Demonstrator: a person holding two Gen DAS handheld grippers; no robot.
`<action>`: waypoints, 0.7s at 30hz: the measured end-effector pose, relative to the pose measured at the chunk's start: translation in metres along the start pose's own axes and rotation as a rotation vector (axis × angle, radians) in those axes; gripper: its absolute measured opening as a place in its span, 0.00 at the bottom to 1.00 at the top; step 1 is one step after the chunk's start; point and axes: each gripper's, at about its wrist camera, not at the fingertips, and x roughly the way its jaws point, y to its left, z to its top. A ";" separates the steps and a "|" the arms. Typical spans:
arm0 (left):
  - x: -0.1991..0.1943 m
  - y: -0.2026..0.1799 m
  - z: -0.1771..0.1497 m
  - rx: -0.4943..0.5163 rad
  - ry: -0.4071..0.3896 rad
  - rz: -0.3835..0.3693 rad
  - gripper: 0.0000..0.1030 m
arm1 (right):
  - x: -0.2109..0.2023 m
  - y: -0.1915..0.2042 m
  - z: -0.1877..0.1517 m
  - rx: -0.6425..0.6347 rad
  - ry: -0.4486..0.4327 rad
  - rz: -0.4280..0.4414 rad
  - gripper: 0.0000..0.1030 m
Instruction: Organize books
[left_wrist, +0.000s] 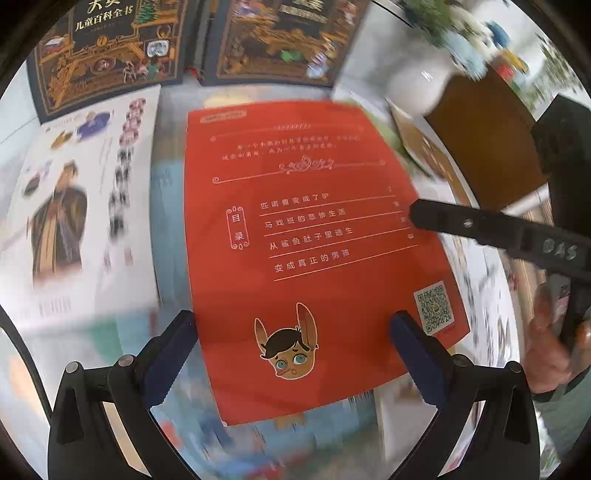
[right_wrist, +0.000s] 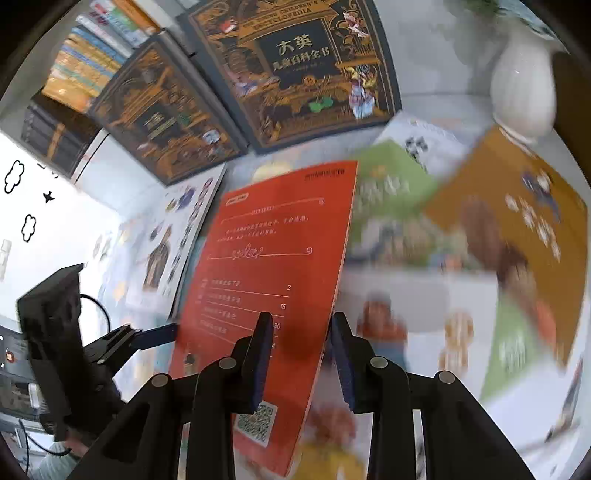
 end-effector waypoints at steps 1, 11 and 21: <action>-0.003 -0.004 -0.013 0.004 0.003 -0.004 0.99 | -0.008 0.001 -0.017 0.011 0.009 0.009 0.31; -0.030 -0.029 -0.155 -0.148 0.060 -0.089 0.99 | -0.061 0.023 -0.130 0.025 0.081 0.199 0.31; -0.144 0.031 -0.258 -0.420 -0.123 0.161 0.99 | -0.070 0.152 -0.150 -0.172 0.115 0.435 0.31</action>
